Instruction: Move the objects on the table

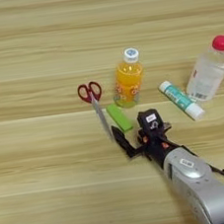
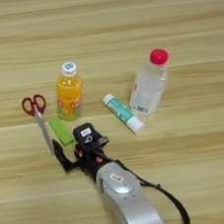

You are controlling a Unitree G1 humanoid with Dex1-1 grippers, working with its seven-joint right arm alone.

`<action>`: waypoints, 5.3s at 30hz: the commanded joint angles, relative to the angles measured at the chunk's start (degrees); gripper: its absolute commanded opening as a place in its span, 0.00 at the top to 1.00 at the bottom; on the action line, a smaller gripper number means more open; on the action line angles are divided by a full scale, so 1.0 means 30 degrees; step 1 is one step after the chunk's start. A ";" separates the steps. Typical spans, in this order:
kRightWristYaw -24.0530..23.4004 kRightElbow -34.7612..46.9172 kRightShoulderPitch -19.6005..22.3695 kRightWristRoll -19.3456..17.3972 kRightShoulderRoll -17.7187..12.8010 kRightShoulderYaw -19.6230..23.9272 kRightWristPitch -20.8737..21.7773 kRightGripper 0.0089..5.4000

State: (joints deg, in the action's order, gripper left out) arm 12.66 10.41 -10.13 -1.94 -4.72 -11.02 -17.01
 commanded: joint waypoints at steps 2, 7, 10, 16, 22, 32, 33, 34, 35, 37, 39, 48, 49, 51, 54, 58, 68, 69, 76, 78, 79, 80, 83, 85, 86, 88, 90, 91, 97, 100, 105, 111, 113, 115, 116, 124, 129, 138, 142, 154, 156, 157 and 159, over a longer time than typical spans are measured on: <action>-0.0220 0.1014 0.0519 -0.0019 0.0098 0.0180 0.0318 0.00; -0.0258 0.1236 0.0690 -0.0019 0.0104 0.0284 0.0227 0.00; -0.0271 0.1276 0.0805 -0.0039 0.0100 0.0381 0.0177 0.00; -0.0340 0.1360 0.1300 0.0024 0.0027 0.0586 0.0175 0.00; -0.0392 0.1052 0.2336 0.0031 -0.0061 0.0964 0.0056 0.00; -0.0423 -0.0057 0.3993 0.0110 -0.0039 0.1340 0.0187 0.00; -0.0414 -0.0194 0.4147 0.0125 -0.0044 0.1367 0.0229 0.00; -0.0396 -0.0312 0.4268 0.0153 -0.0056 0.1377 0.0288 0.00; -0.0387 -0.0414 0.4362 0.0173 -0.0054 0.1386 0.0323 0.00; -0.0369 -0.0608 0.4544 0.0216 -0.0054 0.1404 0.0400 0.00; -0.0380 -0.0853 0.4847 0.0241 -0.0030 0.1453 0.0445 0.00; -0.0541 -0.1651 0.6149 0.0187 0.0181 0.1709 0.0484 0.00; -0.0568 -0.1795 0.6308 0.0182 0.0211 0.1742 0.0515 0.00; -0.0615 -0.2099 0.6580 0.0189 0.0261 0.1810 0.0600 0.00; -0.0641 -0.2583 0.6975 0.0192 0.0294 0.1958 0.0771 0.00; -0.0753 -0.3304 0.7583 0.0225 0.0380 0.2146 0.1059 0.00; -0.1069 -0.4534 0.8457 0.0209 0.0568 0.2437 0.1618 0.00; -0.1084 -0.4626 0.8507 0.0206 0.0582 0.2460 0.1680 0.00; -0.1112 -0.4893 0.8629 0.0213 0.0706 0.2559 0.1882 0.10; -0.1100 -0.4925 0.8633 0.0214 0.0707 0.2564 0.1916 0.15; -0.1104 -0.4936 0.8633 0.0212 0.0707 0.2565 0.1932 0.16; -0.1109 -0.4941 0.8631 0.0207 0.0708 0.2565 0.1941 0.19; -0.1123 -0.4941 0.8621 0.0203 0.0708 0.2576 0.1946 0.24; -0.1129 -0.4818 0.8534 0.0234 0.0708 0.2541 0.1890 0.27; -0.1126 -0.4716 0.8472 0.0245 0.0701 0.2522 0.1841 0.30; -0.1105 -0.4500 0.8353 0.0257 0.0662 0.2500 0.1734 0.33; -0.1086 -0.4327 0.8295 0.0249 0.0618 0.2511 0.1636 0.36; -0.1079 -0.4255 0.8279 0.0245 0.0599 0.2517 0.1594 0.36; -0.0945 -0.3561 0.7822 0.0258 0.0346 0.2504 0.1317 0.36; -0.0824 -0.3156 0.7447 0.0269 0.0116 0.2538 0.1186 0.36; -0.0547 -0.2601 0.6396 0.0295 -0.0412 0.2579 0.1147 0.36; -0.0358 -0.1670 0.5160 0.0184 -0.0689 0.2661 0.0945 0.36; -0.0349 -0.1425 0.4787 0.0158 -0.0677 0.2606 0.0831 0.36; -0.0355 -0.1442 0.4518 0.0176 -0.0649 0.2547 0.0865 0.36; -0.0357 -0.1485 0.4417 0.0181 -0.0629 0.2526 0.0885 0.36; -0.0327 -0.2012 0.4070 0.0265 -0.0581 0.2385 0.1210 0.31; -0.0416 -0.2059 0.4075 0.0311 -0.0550 0.2376 0.1309 0.20; -0.0394 -0.1132 0.3764 0.0166 -0.0487 0.2363 0.0981 0.01; -0.0370 -0.0337 0.3383 0.0060 -0.0470 0.2377 0.0653 0.01; -0.0186 0.4197 -0.0166 -0.0814 -0.0567 0.2550 -0.0957 0.01; -0.0297 0.4624 -0.0899 -0.0900 -0.0612 0.2717 -0.1043 0.01; -0.0390 0.4785 -0.1255 -0.0671 -0.0695 0.2672 -0.0720 0.01; -0.0613 0.5113 -0.1939 -0.0360 -0.0686 0.2587 -0.0169 0.01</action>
State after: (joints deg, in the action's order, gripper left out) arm 11.71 22.26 -15.79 -3.59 -6.41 -3.69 -20.68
